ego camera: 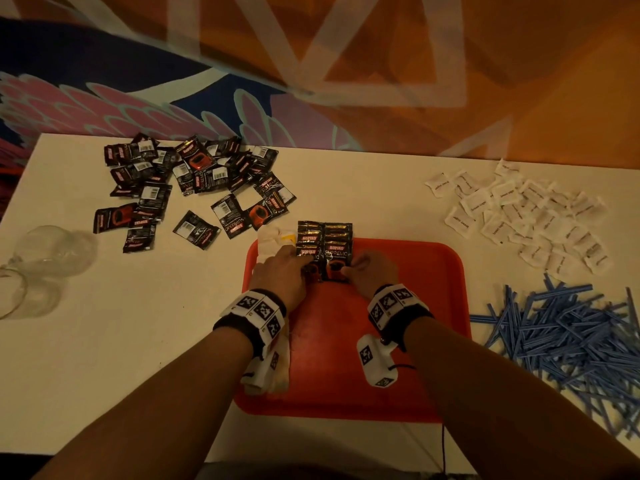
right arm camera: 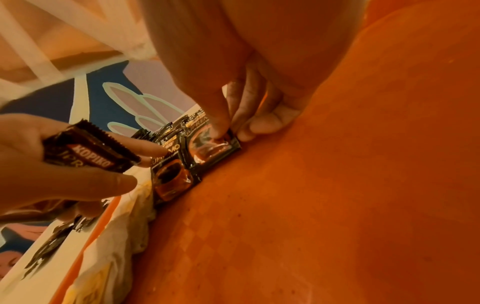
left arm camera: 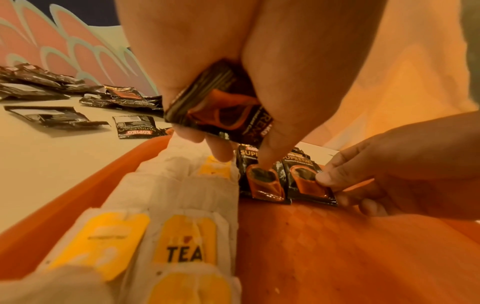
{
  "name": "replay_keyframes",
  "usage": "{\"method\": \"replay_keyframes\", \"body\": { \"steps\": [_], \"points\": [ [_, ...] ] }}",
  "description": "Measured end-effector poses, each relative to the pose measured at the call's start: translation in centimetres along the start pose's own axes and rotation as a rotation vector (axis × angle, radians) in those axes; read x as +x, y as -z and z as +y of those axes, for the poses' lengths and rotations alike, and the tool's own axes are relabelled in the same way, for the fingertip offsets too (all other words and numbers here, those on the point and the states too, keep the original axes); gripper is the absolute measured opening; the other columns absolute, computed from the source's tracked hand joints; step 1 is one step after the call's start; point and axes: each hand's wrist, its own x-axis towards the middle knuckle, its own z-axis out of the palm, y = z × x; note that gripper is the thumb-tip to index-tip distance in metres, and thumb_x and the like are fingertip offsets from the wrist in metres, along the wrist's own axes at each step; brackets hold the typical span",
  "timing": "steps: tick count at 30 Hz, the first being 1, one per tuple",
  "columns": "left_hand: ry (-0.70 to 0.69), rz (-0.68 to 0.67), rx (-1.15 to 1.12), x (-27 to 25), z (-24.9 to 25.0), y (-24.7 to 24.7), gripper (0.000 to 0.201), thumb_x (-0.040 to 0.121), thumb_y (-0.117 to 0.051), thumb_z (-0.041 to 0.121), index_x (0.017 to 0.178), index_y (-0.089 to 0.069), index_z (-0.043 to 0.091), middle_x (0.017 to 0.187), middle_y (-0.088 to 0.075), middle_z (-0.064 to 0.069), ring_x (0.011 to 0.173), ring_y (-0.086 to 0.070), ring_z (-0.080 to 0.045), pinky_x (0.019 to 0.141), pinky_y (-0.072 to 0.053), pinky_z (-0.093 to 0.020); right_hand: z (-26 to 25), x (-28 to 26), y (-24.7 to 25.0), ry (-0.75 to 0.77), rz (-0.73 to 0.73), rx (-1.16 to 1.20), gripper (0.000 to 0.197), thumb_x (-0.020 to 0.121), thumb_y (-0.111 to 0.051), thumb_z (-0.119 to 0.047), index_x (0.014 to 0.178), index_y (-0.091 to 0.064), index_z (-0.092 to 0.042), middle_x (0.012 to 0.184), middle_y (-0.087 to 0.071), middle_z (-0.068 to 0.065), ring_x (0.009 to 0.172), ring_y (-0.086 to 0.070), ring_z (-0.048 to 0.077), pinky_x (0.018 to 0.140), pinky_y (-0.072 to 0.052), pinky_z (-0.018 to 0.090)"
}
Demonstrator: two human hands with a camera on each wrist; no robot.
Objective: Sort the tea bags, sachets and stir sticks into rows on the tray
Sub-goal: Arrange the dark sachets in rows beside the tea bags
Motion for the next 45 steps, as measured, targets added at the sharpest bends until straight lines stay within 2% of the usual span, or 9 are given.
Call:
{"method": "replay_keyframes", "body": {
  "steps": [10,16,21,26,29,35,38,42,45],
  "points": [
    [0.014,0.032,-0.072,0.1,-0.2,-0.3,0.049,0.095,-0.053,0.022,0.143,-0.048,0.034,0.148,-0.042,0.001,0.125,-0.052,-0.025,0.1,-0.048,-0.046,0.1,-0.1,0.1,0.019,0.038,0.046,0.019,0.083,-0.076,-0.021,0.097,-0.063,-0.017,0.086,-0.064,-0.006,0.077,-0.058,0.005,0.057,-0.04,0.013],
    [0.073,0.153,-0.327,-0.4,-0.2,-0.4,0.039,0.095,-0.053,0.024,0.134,-0.054,0.02,0.123,-0.058,-0.007,0.11,-0.058,-0.026,0.094,-0.049,-0.039,0.3,-0.4,0.5,0.043,0.053,0.067,0.024,0.084,-0.075,-0.023,0.103,-0.062,-0.018,0.088,-0.066,-0.005,0.082,-0.059,0.007,0.061,-0.043,0.014],
    [0.194,0.254,-0.558,-0.7,0.0,0.3,0.016,0.1,-0.048,0.026,0.095,-0.057,0.014,0.086,-0.061,-0.003,0.069,-0.052,-0.008,0.057,-0.036,-0.021,0.3,-0.9,1.0,0.077,0.052,0.066,0.024,0.085,-0.074,-0.027,0.104,-0.06,-0.02,0.081,-0.059,-0.014,0.085,-0.058,0.008,0.074,-0.049,0.023],
    [0.247,0.291,-0.769,-0.5,-0.1,0.8,0.015,0.103,-0.045,0.02,0.101,-0.058,0.012,0.079,-0.056,0.008,0.068,-0.053,-0.007,0.053,-0.037,-0.006,-0.2,-2.3,1.0,0.149,0.014,0.103,0.02,0.085,-0.073,-0.031,0.099,-0.062,-0.022,0.083,-0.058,-0.016,0.079,-0.055,0.001,0.06,-0.038,0.013],
    [0.295,0.245,-1.062,-0.5,-0.1,1.0,0.018,0.102,-0.05,0.024,0.107,-0.066,0.018,0.105,-0.071,-0.004,0.092,-0.067,-0.019,0.08,-0.053,-0.028,-1.0,-3.4,0.4,0.218,-0.035,0.106,0.018,0.084,-0.072,-0.039,0.093,-0.065,-0.024,0.087,-0.061,-0.015,0.082,-0.056,-0.001,0.062,-0.039,0.012],
    [0.303,0.198,-1.307,-1.7,0.5,1.5,0.018,0.095,-0.065,0.018,0.111,-0.07,0.014,0.103,-0.075,-0.007,0.099,-0.071,-0.027,0.094,-0.055,-0.05,-2.8,-5.8,-1.1,0.314,-0.228,0.187,0.021,0.082,-0.075,-0.037,0.095,-0.069,-0.021,0.1,-0.071,-0.004,0.086,-0.064,0.005,0.072,-0.051,0.022],
    [0.318,0.204,-1.387,-2.4,0.4,1.7,0.018,0.09,-0.07,0.011,0.109,-0.071,0.012,0.102,-0.075,-0.01,0.099,-0.071,-0.03,0.095,-0.054,-0.053,-3.1,-6.5,-1.3,0.329,-0.206,0.193,0.017,0.082,-0.076,-0.028,0.095,-0.071,-0.018,0.096,-0.073,-0.002,0.084,-0.066,0.007,0.078,-0.054,0.027],
    [0.38,0.207,-1.518,-3.3,-0.3,2.2,0.018,0.087,-0.075,0.019,0.103,-0.073,0.011,0.097,-0.077,-0.012,0.095,-0.073,-0.032,0.089,-0.057,-0.049,-2.9,-6.9,-1.5,0.329,-0.147,0.213,0.025,0.081,-0.077,-0.022,0.105,-0.072,-0.016,0.089,-0.069,-0.008,0.08,-0.061,-0.002,0.068,-0.045,0.013],
    [0.416,0.188,-1.527,-3.7,-0.9,2.2,0.01,0.086,-0.074,0.017,0.096,-0.074,0.014,0.09,-0.076,-0.011,0.089,-0.07,-0.032,0.081,-0.056,-0.046,-2.9,-7.1,-1.7,0.37,-0.121,0.194,0.023,0.08,-0.079,-0.019,0.102,-0.074,-0.015,0.093,-0.073,-0.003,0.081,-0.065,0.002,0.068,-0.046,0.011]
  ]
}}
